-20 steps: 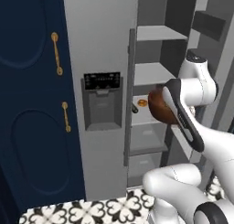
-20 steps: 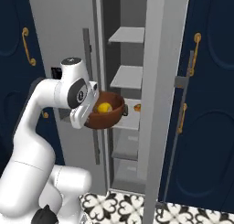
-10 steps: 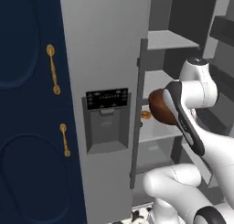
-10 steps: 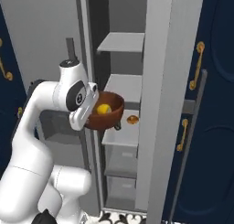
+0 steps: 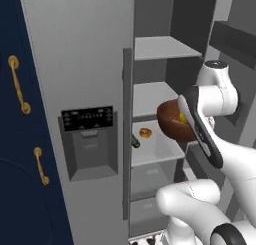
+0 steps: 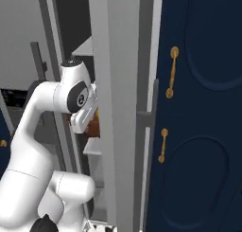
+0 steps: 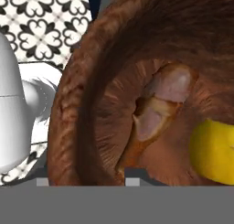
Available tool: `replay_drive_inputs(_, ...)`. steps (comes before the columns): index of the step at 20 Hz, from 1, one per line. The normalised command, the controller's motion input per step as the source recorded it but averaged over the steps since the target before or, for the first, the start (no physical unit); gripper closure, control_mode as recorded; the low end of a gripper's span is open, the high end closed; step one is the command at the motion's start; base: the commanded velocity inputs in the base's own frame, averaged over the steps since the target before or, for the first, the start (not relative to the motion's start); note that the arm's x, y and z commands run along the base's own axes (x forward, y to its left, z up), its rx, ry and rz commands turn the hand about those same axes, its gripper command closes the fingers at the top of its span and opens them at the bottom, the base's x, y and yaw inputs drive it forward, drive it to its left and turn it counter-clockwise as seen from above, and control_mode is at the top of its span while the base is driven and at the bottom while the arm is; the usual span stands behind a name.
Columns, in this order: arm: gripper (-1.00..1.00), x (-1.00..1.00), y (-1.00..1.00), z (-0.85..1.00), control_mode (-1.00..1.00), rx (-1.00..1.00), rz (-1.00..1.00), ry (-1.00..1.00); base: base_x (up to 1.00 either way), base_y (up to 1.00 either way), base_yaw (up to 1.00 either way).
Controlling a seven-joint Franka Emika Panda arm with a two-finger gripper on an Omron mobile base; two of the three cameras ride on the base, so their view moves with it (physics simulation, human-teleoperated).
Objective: Pick the chicken drumstick and lemon from their plates and place them in the bowl. Then put the bowl in the fridge.
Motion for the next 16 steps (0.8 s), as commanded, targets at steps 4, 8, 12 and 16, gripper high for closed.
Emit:
replay_drive_inputs(4, 1.00, 0.00, 0.00, 0.00, 1.00, 0.00, 0.00, 0.00, 0.02, -0.05, 0.05)
replay_drive_inputs(8, 1.00, 0.00, 0.00, 0.00, 1.00, 0.00, 0.00, 0.00, -0.09, 0.35, 0.07)
replay_drive_inputs(12, 1.00, 0.00, 0.00, 0.00, 1.00, 0.00, 0.00, 0.00, 0.01, 0.19, 0.14)
replay_drive_inputs(16, 1.00, 0.00, 0.00, 0.00, 1.00, 0.00, 0.00, 0.00, 0.10, 0.20, 0.22)
